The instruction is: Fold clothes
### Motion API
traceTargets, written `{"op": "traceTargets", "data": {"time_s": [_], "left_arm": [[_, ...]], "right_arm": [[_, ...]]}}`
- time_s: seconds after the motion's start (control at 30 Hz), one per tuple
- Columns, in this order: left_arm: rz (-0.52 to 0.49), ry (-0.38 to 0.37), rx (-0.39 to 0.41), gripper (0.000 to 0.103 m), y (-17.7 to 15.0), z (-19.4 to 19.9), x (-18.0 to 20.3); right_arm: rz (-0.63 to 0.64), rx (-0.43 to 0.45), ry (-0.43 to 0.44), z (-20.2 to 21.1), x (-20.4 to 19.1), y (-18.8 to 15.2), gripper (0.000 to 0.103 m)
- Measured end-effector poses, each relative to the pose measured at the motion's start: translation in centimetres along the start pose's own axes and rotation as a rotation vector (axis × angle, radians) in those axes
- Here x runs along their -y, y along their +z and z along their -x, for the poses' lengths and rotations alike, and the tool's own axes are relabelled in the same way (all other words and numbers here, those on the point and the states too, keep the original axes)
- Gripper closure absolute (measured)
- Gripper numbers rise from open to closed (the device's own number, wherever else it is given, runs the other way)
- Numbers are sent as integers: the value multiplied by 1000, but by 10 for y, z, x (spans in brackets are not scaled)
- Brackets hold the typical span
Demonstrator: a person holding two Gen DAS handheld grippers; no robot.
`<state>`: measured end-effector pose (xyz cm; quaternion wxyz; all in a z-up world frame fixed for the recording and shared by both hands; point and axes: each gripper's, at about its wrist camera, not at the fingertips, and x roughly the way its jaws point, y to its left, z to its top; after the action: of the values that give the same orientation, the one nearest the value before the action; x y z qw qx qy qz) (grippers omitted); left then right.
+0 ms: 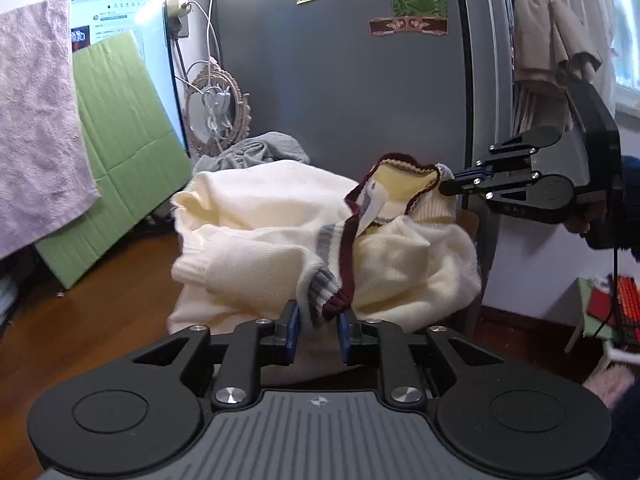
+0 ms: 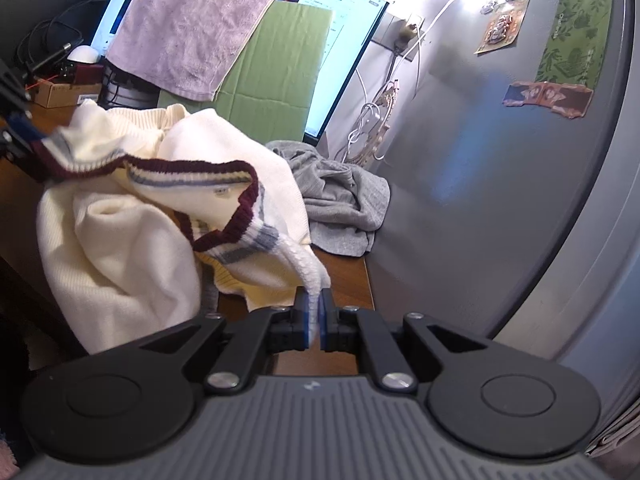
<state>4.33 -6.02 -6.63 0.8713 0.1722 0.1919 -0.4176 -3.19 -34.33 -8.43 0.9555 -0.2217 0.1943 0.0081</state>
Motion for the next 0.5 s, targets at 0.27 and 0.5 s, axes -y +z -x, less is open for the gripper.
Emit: {"op": "traceTargets", "data": {"time_s": [0.27, 0.5], "left_arm": [[-13, 21, 76, 60, 31, 27, -15], [-46, 21, -1, 91, 41, -12, -20]], "right_arm": [[-6, -9, 25, 4, -5, -10, 98], [-15, 24, 50, 22, -10, -10, 97]]}}
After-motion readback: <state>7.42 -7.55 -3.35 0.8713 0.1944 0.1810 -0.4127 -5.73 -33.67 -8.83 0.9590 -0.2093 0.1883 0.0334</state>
